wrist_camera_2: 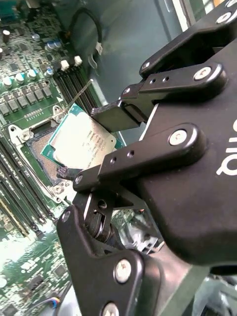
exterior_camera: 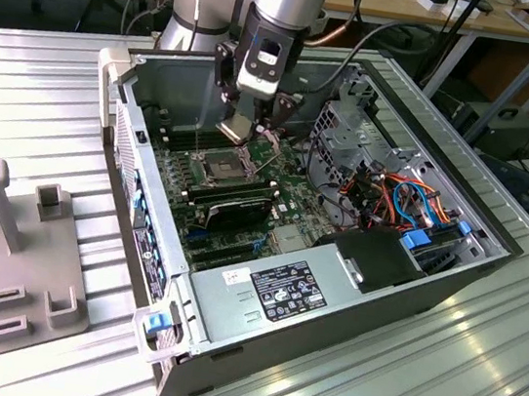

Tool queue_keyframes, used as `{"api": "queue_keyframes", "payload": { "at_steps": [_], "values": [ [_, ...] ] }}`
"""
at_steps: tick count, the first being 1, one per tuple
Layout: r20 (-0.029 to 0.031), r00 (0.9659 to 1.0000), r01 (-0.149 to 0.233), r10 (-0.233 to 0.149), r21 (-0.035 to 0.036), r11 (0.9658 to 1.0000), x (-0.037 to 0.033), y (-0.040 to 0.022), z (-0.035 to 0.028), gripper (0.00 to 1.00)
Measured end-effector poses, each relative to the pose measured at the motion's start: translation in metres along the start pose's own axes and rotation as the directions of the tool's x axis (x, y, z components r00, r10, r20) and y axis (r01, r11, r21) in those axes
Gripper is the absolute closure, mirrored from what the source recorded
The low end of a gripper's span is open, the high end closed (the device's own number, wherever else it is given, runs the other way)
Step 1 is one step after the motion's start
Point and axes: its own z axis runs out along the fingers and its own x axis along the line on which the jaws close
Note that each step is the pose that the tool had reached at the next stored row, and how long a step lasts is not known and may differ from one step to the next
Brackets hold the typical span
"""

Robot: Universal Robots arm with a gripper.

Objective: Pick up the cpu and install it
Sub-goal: 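Place the cpu into insertion slot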

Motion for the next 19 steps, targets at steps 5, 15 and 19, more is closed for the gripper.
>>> {"api": "queue_keyframes", "payload": {
  "at_steps": [5, 15, 19],
  "values": [
    [-0.0018, 0.9967, -0.082, 0.082, -0.0018, 0.9967, 0.0, 0.0, 0.0005, 0.45],
    [-0.0045, 0.98, -0.199, 0.199, -0.0039, 0.98, 0.0, 0.0, 0.0008, 0.45],
    [-0.0049, 0.9761, -0.218, 0.217, -0.0043, 0.976, 0.0, 0.0, 0.0008, 0.45]
  ]
}}
